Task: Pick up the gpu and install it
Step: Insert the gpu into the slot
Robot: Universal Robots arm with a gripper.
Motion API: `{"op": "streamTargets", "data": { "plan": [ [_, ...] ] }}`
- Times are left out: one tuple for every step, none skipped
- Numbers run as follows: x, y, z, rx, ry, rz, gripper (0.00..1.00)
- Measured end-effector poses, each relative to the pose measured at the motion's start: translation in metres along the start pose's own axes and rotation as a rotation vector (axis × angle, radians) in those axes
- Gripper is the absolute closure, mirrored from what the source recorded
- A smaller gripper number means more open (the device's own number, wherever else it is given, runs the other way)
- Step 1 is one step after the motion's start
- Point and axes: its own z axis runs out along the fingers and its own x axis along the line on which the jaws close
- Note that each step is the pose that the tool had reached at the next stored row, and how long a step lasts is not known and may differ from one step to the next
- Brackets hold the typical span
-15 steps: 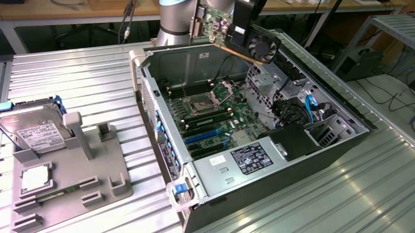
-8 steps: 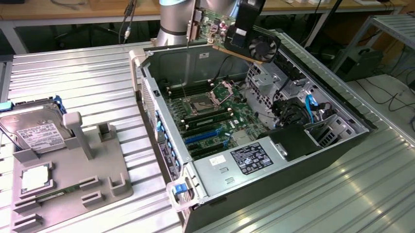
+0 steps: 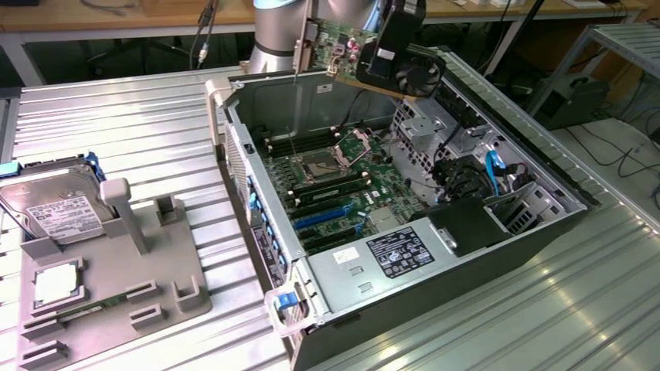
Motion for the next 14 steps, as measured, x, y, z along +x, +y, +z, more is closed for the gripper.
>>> {"op": "streamTargets", "data": {
  "plan": [
    [0.0, 0.0, 0.0002, -0.0005, 0.0011, -0.018, 0.72],
    [0.0, 0.0, 0.0005, -0.0009, 0.0021, -0.037, 0.72],
    [0.0, 0.0, 0.0007, -0.0014, 0.0032, -0.055, 0.72],
    [0.0, 0.0, 0.001, -0.0017, 0.0042, -0.072, 0.72],
    [0.0, -0.0001, 0.0013, -0.0022, 0.0052, -0.09, 0.72],
    [0.0001, -0.0001, 0.0016, -0.0027, 0.0063, -0.109, 0.72],
    [0.0, -0.0001, 0.002, -0.0032, 0.0075, -0.13, 0.72],
    [0.0, -0.0001, 0.0024, -0.0035, 0.0084, -0.146, 0.72],
    [0.0001, -0.0002, 0.0028, -0.0037, 0.0094, -0.165, 0.72],
    [0.0001, -0.0002, 0.0033, -0.0038, 0.0102, -0.183, 0.72],
    [0.0001, -0.0002, 0.0037, -0.0038, 0.0109, -0.201, 0.72],
    [0.0001, -0.0003, 0.0042, -0.0034, 0.0116, -0.219, 0.72],
    [0.0001, -0.0003, 0.0048, -0.0026, 0.0117, -0.231, 0.72],
    [0.0001, -0.0004, 0.0056, -0.001, 0.0112, -0.237, 0.72]
  ]
}}
